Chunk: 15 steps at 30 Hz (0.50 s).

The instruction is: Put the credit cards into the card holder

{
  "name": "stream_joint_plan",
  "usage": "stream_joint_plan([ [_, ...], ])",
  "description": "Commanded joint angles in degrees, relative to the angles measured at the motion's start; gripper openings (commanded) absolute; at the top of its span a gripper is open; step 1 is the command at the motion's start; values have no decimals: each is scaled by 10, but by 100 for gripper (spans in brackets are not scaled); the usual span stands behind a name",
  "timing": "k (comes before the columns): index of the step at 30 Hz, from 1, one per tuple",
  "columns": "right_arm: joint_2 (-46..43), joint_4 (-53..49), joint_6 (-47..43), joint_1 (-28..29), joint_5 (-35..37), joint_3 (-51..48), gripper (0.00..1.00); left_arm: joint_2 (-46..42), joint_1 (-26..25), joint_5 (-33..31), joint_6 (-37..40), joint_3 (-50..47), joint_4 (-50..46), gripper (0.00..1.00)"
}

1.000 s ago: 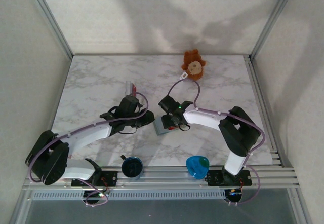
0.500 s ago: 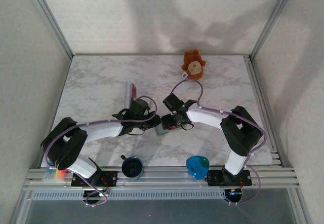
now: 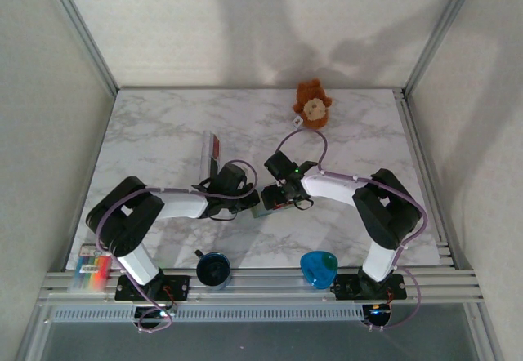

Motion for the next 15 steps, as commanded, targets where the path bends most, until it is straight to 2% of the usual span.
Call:
stream_joint_plan([
  [1,-1,-16,9,-3,42,-13,89,16,1,-25,5,-14,7,5],
  [7,-9,-32,17,-4,79,-11,88,17,7,-35,20,-25,-13,5],
  [15,-16,-35,28,-15,79,-10,89,22,9,-33,22,-28,-18,5],
])
